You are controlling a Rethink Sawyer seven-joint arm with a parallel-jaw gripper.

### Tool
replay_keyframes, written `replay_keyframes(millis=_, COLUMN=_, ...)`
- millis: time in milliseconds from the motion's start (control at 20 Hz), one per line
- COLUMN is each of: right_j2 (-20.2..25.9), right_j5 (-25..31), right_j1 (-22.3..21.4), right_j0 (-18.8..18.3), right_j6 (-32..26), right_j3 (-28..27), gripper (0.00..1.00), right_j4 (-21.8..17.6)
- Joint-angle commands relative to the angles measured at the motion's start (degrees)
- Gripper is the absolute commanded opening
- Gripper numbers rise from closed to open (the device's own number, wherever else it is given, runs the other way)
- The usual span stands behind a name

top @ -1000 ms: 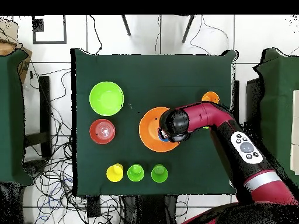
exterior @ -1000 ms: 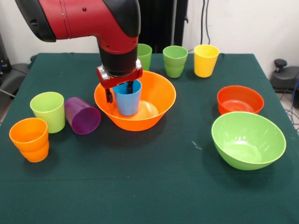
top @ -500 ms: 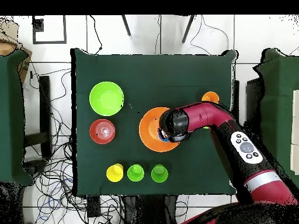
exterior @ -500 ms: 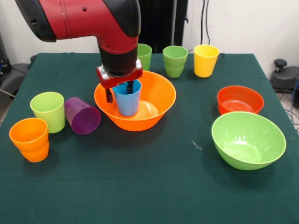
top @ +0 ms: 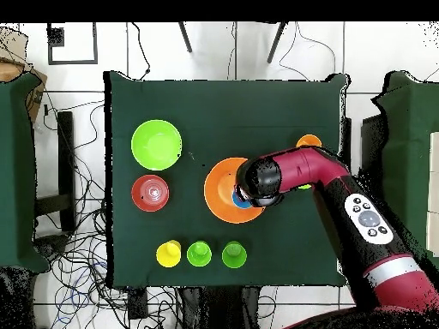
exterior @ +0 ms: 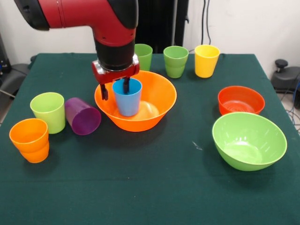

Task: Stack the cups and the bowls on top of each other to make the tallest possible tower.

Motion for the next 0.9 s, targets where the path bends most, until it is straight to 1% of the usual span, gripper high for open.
replay_keyframes(millis=50, right_j2=2.19, right_j5=2.98, right_j1=-4.64, right_j0=0.42, right_j6=-13.96, right_j3=2.50, gripper=1.00, right_j4=1.85)
replay_keyframes(millis=300, right_j2=3.35, right_j5=5.32, right_j1=-7.98, right_j0=-0.77, right_j6=-15.77, right_j3=3.67, gripper=1.00, right_j4=4.52)
replay_keyframes(millis=500, right_j2=3.54, right_j5=6.00, right_j1=-9.17, right_j0=-1.03, right_j6=-16.54, right_j3=3.77, gripper=1.00, right_j4=5.43)
replay_keyframes(millis=700, right_j2=3.35, right_j5=5.88, right_j1=-9.66, right_j0=-1.33, right_j6=-17.06, right_j3=3.70, gripper=1.00, right_j4=5.40)
replay_keyframes(millis=900, right_j2=2.55, right_j5=5.65, right_j1=-9.30, right_j0=-0.75, right_j6=-16.90, right_j3=1.74, gripper=1.00, right_j4=4.04)
